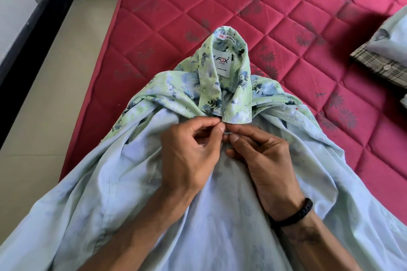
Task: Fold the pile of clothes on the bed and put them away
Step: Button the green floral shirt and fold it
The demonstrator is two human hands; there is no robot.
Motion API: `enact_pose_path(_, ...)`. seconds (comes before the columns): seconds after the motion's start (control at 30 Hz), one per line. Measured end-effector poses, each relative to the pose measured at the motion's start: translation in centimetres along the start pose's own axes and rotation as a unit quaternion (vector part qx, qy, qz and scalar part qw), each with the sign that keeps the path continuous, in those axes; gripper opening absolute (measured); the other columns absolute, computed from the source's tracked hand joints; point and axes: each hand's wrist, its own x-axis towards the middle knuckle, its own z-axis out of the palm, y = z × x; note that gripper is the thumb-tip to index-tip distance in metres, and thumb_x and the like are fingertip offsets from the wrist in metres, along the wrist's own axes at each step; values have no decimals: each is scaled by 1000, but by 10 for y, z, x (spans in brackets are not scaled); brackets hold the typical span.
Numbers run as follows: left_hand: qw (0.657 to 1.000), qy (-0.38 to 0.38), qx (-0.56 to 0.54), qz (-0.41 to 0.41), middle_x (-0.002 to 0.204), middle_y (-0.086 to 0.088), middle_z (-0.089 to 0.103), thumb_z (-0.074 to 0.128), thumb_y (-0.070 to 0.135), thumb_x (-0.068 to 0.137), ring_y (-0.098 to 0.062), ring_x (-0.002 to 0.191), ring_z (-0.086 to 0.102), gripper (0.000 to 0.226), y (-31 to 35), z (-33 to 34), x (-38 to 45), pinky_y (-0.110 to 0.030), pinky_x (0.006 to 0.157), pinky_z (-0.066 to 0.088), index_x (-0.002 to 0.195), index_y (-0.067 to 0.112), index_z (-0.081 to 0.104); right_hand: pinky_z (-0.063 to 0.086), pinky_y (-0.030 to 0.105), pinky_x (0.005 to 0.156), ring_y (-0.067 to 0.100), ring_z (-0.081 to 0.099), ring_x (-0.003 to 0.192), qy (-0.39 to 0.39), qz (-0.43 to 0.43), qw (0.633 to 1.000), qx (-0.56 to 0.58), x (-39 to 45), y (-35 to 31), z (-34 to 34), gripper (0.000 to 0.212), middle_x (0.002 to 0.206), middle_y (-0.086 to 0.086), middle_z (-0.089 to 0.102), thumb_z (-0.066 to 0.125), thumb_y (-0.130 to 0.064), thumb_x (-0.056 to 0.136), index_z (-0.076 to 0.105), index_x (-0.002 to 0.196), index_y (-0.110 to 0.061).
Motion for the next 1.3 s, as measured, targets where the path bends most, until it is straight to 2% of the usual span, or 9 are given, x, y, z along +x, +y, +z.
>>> enact_pose_path(0.1,998,8,41,46,84,9,78,79,13,89,0,74,74,10,3,1,-2,-20,69,61,99,12,80,60,34,87,42,70,106,-3,-15,1000,-16,0,3,-1,23,117,20,70,64,5,97,79,110,-4)
enact_pose_path(0.2,999,-30,-8,14,81,8,78,84,13,85,-3,73,75,14,6,-2,3,-17,69,59,98,8,80,57,47,96,41,70,110,-1,-16,1000,-3,1,5,-2,22,119,21,70,64,5,97,79,108,-5)
enact_pose_path(0.3,999,-44,-27,-3,82,6,79,87,16,82,-5,75,76,19,4,-6,7,-19,71,60,99,8,81,59,28,83,24,71,100,-6,8,1000,19,1,0,-1,24,117,23,72,63,7,96,80,107,-6)
enact_pose_path(0.37,998,-47,-35,-1,83,5,80,85,13,84,-6,76,77,17,2,-7,9,-20,73,60,99,7,81,58,22,80,19,70,95,-16,31,998,47,1,-3,-2,24,113,24,74,61,8,96,79,107,-4)
enact_pose_path(0.57,999,-1,-4,38,85,7,80,79,11,90,-5,76,76,9,-3,-3,3,-29,72,63,98,8,81,59,22,80,18,73,99,-24,23,999,23,-1,-6,2,20,107,16,78,63,4,98,76,111,-2)
enact_pose_path(0.77,985,-34,-147,-83,84,-7,80,81,7,87,-25,80,79,9,-1,-4,9,-40,78,64,96,8,79,61,32,72,23,76,81,70,-85,990,-91,-1,3,7,12,101,11,76,74,-6,94,80,102,-13)
enact_pose_path(0.9,966,-70,-207,-136,85,-15,79,76,3,88,-27,79,77,9,1,-4,10,-32,74,63,97,1,77,62,45,76,24,74,81,96,-144,970,-171,1,8,4,11,95,3,75,81,-13,90,80,99,-19)
enact_pose_path(1.1,965,-92,-196,-147,86,-15,79,73,4,91,-20,78,76,9,0,-5,12,-26,73,61,98,0,77,62,37,78,23,76,80,102,-104,981,-131,3,6,5,12,87,3,79,86,-16,85,81,96,-13)
enact_pose_path(1.3,970,-114,-148,-157,88,-13,79,83,16,85,-19,82,72,10,1,-5,13,-34,86,60,92,10,78,57,20,75,13,75,82,109,-132,972,-163,1,6,7,11,93,3,76,85,-6,85,79,93,-11)
